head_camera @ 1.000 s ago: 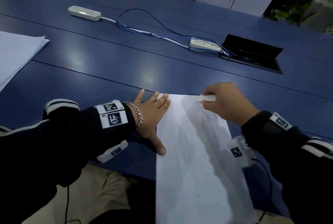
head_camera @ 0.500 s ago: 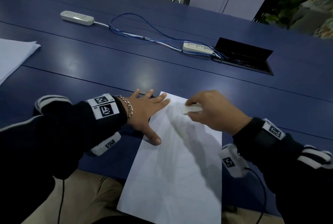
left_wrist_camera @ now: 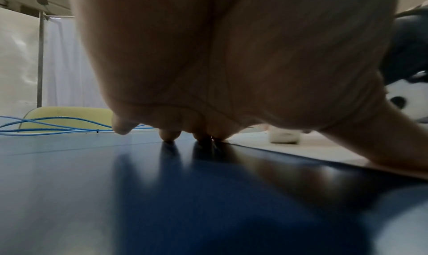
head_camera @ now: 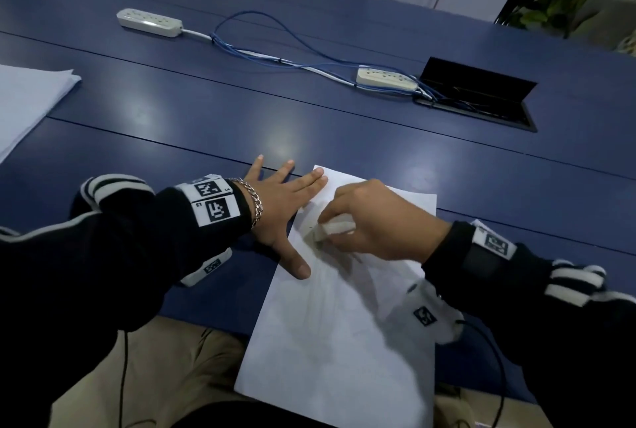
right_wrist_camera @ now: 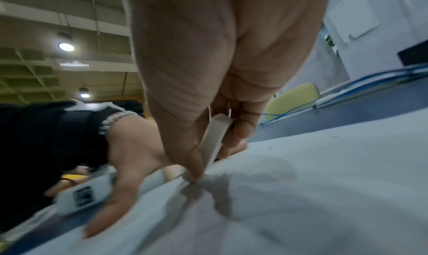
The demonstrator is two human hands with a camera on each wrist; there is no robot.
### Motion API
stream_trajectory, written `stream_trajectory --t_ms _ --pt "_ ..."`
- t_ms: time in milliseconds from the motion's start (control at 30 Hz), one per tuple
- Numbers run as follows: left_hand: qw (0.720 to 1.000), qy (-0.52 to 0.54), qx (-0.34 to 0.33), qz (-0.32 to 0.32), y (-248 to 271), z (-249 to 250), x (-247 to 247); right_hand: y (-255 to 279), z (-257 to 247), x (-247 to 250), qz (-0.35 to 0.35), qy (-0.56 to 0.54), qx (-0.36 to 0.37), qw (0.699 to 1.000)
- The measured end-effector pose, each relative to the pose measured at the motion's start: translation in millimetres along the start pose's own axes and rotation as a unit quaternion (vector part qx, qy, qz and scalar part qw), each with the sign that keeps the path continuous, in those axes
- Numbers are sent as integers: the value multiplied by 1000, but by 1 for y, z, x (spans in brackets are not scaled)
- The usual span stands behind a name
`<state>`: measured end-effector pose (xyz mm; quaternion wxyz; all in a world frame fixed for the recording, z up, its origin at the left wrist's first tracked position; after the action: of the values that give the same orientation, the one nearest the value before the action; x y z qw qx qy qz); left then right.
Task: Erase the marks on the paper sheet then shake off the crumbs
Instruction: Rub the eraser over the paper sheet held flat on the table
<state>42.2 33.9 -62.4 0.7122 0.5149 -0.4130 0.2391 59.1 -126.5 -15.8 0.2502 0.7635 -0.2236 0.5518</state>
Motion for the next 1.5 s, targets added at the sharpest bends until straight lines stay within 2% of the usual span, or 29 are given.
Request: stream_trajectory --t_ms 167,233,333,367,533,600,733,833,967,1067,1167,1300,1500 --pt "1000 -2 6 -6 -1 -2 -1 -25 32 13 63 25 -87 994" --pt "1000 -1 6 -3 -1 -2 -1 -20 22 9 49 33 -60 996" --pt "1000 -4 1 2 -1 -2 -1 -3 -1 1 -19 31 19 999" --pt "1000 -6 2 3 -1 -2 -1 -3 0 2 -34 39 25 998" --pt "1000 -17 16 0 -1 -1 1 -25 38 17 39 42 -78 995" --pt "1000 -20 18 2 -1 0 2 -17 25 10 52 55 -59 995" --pt "1000 -25 15 3 -3 0 0 5 -8 -7 6 49 17 999" --pt "1000 -20 16 0 -1 0 1 -10 13 3 0 43 -13 999" --pt "1000 -13 13 -6 1 1 4 -20 51 29 65 18 -93 993" --pt "1000 -11 17 -24 3 3 6 -10 63 36 75 7 -134 988" --pt "1000 -14 10 -24 -1 15 9 -1 65 24 61 27 -138 988" --pt "1000 2 -11 21 -6 31 9 0 66 21 65 24 -142 987" --pt "999 -16 11 38 -8 26 8 -8 60 26 69 4 -133 989"
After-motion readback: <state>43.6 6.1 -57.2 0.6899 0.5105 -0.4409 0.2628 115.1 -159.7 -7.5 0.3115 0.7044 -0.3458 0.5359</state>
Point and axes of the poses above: each hand's wrist, its own y-axis away from the middle knuckle, its own x-axis out of the back of the hand, z = x × y, the point moved 5 cm from there along -y, towards the middle knuckle, and after that the axes turned 6 degrees about -x, right-handed, at the moved point
